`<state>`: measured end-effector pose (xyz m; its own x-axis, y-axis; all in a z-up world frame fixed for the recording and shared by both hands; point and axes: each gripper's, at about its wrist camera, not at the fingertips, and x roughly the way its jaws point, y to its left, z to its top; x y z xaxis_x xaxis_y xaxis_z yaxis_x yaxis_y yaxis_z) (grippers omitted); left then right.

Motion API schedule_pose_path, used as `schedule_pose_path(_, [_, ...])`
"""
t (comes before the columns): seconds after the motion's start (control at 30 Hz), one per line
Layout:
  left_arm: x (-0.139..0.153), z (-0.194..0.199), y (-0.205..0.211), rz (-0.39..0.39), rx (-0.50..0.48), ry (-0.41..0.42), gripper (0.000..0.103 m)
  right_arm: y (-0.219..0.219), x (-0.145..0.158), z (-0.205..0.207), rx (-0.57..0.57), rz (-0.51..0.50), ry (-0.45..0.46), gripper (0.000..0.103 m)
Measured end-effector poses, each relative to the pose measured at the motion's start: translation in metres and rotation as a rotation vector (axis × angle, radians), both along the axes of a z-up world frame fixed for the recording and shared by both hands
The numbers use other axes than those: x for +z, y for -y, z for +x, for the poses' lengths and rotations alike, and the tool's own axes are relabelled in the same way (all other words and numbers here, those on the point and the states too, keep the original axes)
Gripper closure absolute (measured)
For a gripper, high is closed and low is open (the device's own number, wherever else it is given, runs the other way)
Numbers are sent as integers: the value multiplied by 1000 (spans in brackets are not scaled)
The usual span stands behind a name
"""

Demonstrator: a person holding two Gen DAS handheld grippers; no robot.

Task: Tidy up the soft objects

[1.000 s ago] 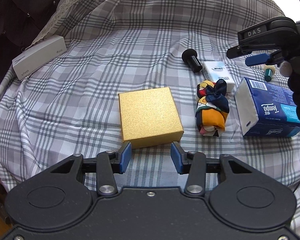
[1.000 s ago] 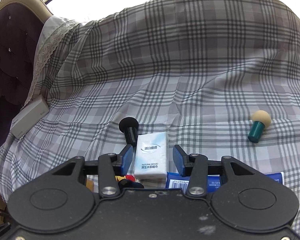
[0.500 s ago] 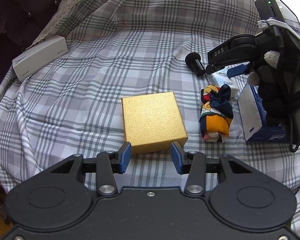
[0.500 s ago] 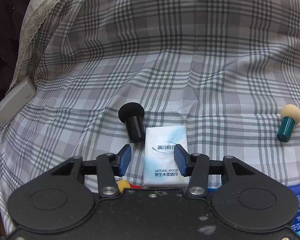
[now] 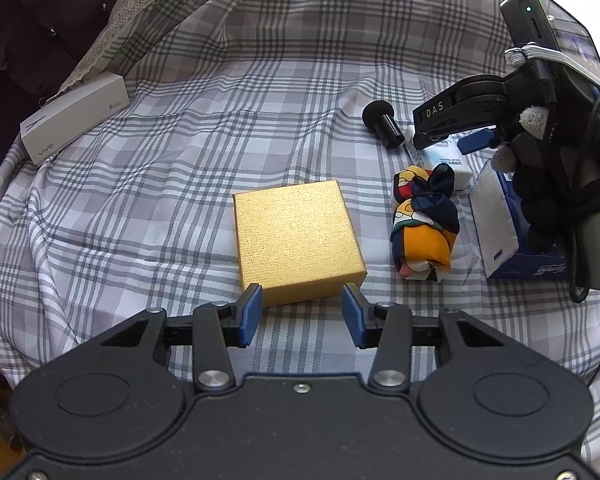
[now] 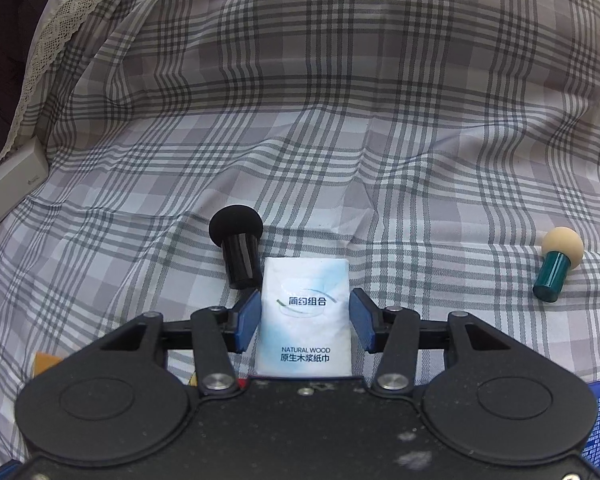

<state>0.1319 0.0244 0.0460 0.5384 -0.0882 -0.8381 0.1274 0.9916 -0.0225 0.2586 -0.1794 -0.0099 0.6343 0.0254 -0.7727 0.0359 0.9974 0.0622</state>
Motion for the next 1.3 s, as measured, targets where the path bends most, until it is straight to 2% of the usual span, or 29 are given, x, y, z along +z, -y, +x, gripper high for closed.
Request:
schedule_pose_path(0.17, [2, 0, 2, 5, -2, 3, 58, 2, -9, 4, 4, 20, -25, 53])
schedule_pose_path(0.33, [5, 2, 4, 8, -8, 7, 58, 9, -9, 2, 9, 34, -1, 55])
schedule_pose_path(0.43, [8, 5, 8, 18, -17, 14, 58, 21, -3, -3, -20, 36, 53, 55])
schedule_pose_path(0.6, [14, 17, 19, 7, -43, 9, 58, 63, 6, -9, -127, 109, 122, 55])
schedule_pose_path(0.73, [20, 31, 29, 16, -48, 26, 58, 89, 0, -15, -189, 78, 179, 55])
schedule_pose_path(0.8, [23, 40, 34, 25, -45, 33, 58, 96, -7, -16, -197, 53, 191, 55])
schedule_pose_path(0.9, [25, 58, 39, 6, -46, 19, 58, 108, -12, -19, -210, 136, 193, 55])
schedule_pose_path(1.07, [20, 96, 62, -20, -19, -18, 58, 109, -21, -15, -242, 133, 188, 55])
schedule_pose_path(1.23, [9, 131, 89, -31, 11, -34, 58, 101, -25, -14, -243, 80, 198, 55])
schedule_pose_path(1.3, [4, 144, 95, -51, 25, -47, 58, 103, -25, -15, -248, 98, 206, 55])
